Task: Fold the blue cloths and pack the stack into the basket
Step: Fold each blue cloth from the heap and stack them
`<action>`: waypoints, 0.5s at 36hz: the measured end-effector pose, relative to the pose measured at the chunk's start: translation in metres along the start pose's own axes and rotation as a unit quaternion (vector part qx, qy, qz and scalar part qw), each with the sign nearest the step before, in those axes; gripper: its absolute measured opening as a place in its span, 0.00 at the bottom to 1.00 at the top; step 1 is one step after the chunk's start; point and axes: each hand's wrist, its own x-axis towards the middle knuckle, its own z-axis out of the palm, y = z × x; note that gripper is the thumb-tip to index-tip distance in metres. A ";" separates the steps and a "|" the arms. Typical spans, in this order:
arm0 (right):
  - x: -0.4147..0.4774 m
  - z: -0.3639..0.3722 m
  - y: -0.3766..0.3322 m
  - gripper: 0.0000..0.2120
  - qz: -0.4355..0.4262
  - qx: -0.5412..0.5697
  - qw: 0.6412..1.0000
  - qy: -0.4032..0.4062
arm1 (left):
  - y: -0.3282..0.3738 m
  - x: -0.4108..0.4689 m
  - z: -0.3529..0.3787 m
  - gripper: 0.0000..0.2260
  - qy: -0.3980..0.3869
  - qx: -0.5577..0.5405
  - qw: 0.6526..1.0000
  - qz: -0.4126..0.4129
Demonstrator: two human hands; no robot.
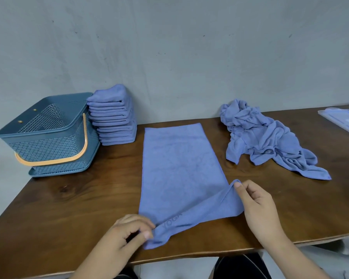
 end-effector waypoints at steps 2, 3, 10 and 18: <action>-0.001 0.002 -0.001 0.22 -0.005 -0.007 1.000 0.004 | 0.008 0.005 0.001 0.06 0.030 -0.075 0.996 -0.040; -0.001 0.002 -0.001 0.22 -0.008 -0.009 1.000 0.003 | 0.011 0.007 0.001 0.07 0.025 -0.081 0.995 -0.050; 0.001 0.002 0.001 0.21 -0.007 -0.005 1.000 -0.006 | 0.011 0.001 -0.006 0.11 -0.060 -0.004 0.998 -0.001; 0.002 0.002 0.003 0.22 -0.004 -0.003 1.000 -0.014 | 0.010 0.008 0.003 0.06 -0.049 0.063 0.996 0.033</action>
